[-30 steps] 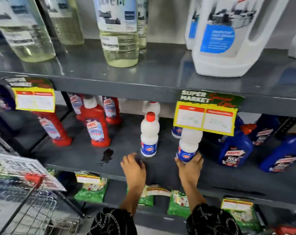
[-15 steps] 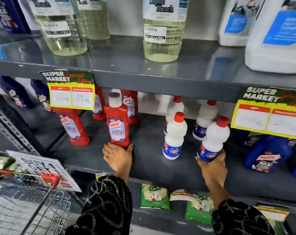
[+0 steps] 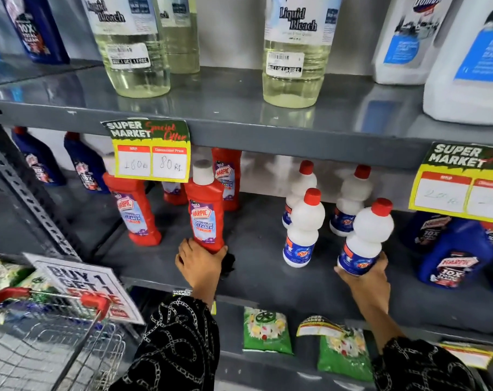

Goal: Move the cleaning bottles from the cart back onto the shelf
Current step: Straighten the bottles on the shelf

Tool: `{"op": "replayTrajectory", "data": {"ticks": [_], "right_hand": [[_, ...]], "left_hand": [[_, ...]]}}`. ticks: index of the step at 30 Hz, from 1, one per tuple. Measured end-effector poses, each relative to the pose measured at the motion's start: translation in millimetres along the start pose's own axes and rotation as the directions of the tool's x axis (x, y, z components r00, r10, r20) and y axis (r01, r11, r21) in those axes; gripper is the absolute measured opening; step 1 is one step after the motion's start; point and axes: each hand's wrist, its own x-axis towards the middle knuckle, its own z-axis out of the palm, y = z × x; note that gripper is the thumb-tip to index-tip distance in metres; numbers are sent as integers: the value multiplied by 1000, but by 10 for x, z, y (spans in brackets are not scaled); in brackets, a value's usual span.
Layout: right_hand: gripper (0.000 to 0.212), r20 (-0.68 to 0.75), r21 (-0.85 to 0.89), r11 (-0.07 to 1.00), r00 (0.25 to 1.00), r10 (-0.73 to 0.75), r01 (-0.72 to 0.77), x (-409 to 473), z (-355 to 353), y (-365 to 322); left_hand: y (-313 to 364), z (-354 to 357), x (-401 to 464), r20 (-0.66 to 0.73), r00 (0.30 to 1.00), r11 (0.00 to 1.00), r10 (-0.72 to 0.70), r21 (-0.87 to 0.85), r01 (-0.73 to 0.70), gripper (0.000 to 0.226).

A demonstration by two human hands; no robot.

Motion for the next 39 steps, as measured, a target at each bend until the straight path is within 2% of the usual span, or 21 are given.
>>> {"op": "replayTrajectory", "data": {"ticks": [5,10,25,28,31,33,35,36,38,39], "right_hand": [[99,-18,-128,992,1000,5,-7,-2,18,9],[92,40,-286,958,999,4,8,38,39,33],[97,16,-294,956,1000,7,-2,41,56,38],[92,61,-297,955,998,11,7,52,22,51],[85,164,-227,973,986,3,35,57,-94,70],[83,218,-144,989,976,3,30,14,-210,127],[71,218,-121,992,976,6,21,-78,-321,227],[61,189,-112,994,982,1,20,-114,-371,292],[43,79,-26,999,997,25,-23,-157,-483,408],[37,23,27,998,998,57,-58,-147,-562,444]], "left_hand": [[16,8,-46,-8,1000,999,18,45,-18,96],[18,40,-35,-6,1000,998,11,62,-10,99],[-8,83,-25,28,1000,998,2,56,-4,106],[-15,65,-41,32,999,999,0,32,-1,105],[-12,17,-123,10,999,999,41,-23,-41,101],[19,-7,-288,-21,1000,995,-5,-98,3,93],[99,-11,-550,-45,994,972,-97,-218,85,67],[175,-4,-717,-49,995,958,-88,-276,71,49],[370,76,-1095,3,1000,934,25,-358,-22,16],[497,139,-1287,53,994,920,98,-385,-70,13]]}}
